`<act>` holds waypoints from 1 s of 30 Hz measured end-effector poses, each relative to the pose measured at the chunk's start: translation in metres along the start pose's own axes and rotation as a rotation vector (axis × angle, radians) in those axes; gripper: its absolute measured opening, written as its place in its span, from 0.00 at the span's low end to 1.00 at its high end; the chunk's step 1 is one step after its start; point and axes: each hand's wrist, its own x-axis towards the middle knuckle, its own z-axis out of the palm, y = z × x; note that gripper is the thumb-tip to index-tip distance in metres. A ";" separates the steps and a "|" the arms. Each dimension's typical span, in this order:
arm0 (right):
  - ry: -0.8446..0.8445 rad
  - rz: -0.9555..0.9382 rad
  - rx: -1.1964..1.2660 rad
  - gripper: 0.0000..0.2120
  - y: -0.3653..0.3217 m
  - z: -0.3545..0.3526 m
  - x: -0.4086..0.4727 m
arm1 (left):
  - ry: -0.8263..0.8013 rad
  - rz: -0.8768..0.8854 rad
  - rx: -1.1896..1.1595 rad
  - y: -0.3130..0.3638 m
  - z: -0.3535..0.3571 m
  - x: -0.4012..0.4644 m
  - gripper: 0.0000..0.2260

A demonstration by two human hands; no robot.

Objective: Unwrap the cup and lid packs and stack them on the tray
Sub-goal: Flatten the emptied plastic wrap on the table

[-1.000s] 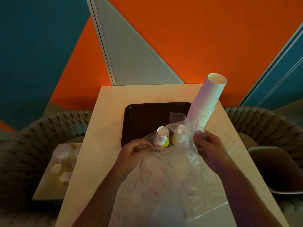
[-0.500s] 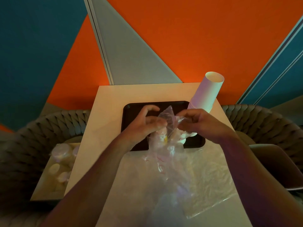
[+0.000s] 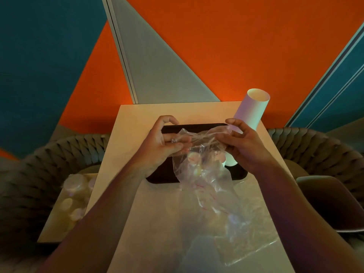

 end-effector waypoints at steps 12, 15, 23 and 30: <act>-0.066 -0.202 -0.299 0.26 -0.008 0.021 0.003 | -0.306 0.017 0.489 0.030 0.002 0.010 0.13; -0.098 -0.212 -0.356 0.25 -0.005 0.025 0.005 | -0.348 0.117 0.587 0.031 0.007 0.012 0.08; -0.218 0.128 -0.598 0.11 0.038 -0.030 0.005 | -0.272 0.069 0.466 0.037 -0.015 0.006 0.17; -0.038 0.160 -0.662 0.36 0.092 -0.094 -0.010 | -0.291 0.037 0.131 0.049 -0.037 -0.006 0.28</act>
